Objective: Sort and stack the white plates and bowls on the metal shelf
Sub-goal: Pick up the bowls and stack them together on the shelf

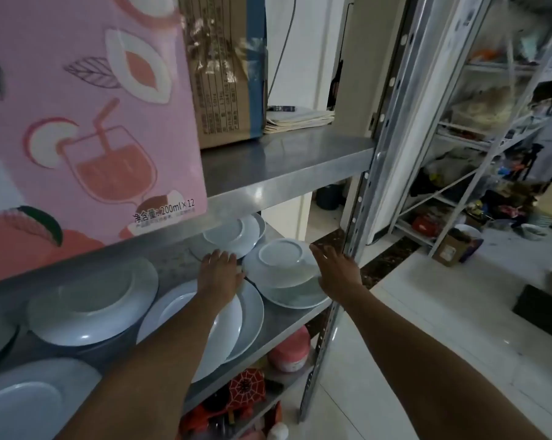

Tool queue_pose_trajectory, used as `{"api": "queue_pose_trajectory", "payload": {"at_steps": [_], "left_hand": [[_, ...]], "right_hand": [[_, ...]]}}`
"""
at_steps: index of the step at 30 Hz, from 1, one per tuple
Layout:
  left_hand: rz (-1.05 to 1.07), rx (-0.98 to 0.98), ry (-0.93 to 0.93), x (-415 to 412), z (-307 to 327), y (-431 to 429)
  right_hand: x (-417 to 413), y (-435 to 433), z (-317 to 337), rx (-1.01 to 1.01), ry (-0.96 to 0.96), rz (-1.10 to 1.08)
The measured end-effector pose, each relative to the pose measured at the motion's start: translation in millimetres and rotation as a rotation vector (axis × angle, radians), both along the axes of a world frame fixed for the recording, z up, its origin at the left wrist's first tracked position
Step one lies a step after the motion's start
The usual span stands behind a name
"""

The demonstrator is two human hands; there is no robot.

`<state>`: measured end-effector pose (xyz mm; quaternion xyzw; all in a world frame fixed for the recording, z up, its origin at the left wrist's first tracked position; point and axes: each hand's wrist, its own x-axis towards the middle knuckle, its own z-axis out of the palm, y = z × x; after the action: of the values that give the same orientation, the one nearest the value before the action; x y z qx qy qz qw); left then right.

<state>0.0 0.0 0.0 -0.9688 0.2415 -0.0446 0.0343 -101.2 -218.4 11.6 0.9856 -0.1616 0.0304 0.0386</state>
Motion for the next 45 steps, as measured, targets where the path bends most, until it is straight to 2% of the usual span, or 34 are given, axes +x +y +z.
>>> {"api": "queue_pose_trajectory", "payload": {"at_steps": [3, 7, 11, 17, 20, 23, 27, 30, 33, 35, 38, 45], "left_hand": [[0.021, -0.004, 0.035, 5.0, -4.7, -8.7], [0.048, 0.043, 0.122, 11.6, -10.6, -20.8], [0.094, 0.075, 0.183, 19.5, -16.4, -28.3], [0.136, 0.035, 0.272, 25.7, -20.7, -42.5], [0.182, -0.032, 0.310, 30.9, -19.0, -47.7], [0.287, -0.188, 0.416, 39.3, -17.0, -54.0], [0.369, -0.363, 0.557, 45.1, -12.9, -62.1], [0.394, -0.459, 0.614, 50.1, -12.8, -61.0], [0.370, -0.508, 0.648, 54.5, -14.2, -58.7], [0.337, -0.516, 0.645, 53.4, -15.3, -58.7], [0.299, -0.526, 0.606, 51.3, -15.8, -59.6], [0.217, -0.401, 0.438, 51.9, -13.9, -63.3]], "right_hand": [[9.3, 5.9, -1.9, -0.030, -0.007, -0.110], [21.4, 14.3, -8.8, 0.000, 0.109, -0.197], [30.8, 5.8, -12.0, 0.020, 0.131, -0.244], [35.3, 10.2, -11.9, -0.061, 0.165, -0.285], [34.0, 12.9, -15.1, -0.014, 0.122, -0.330], [34.2, 15.6, -19.9, -0.007, 0.104, -0.338], [42.2, 20.0, -45.7, 0.060, 0.123, -0.244], [46.2, 22.5, -52.5, 0.277, 0.009, -0.322], [46.6, 17.8, -55.5, 0.185, 0.032, -0.288], [44.6, 13.1, -50.4, -0.069, 0.107, -0.186], [42.3, 10.8, -44.5, -0.191, 0.110, -0.107], [45.1, 13.4, -6.4, -0.249, 0.029, -0.023]]}}
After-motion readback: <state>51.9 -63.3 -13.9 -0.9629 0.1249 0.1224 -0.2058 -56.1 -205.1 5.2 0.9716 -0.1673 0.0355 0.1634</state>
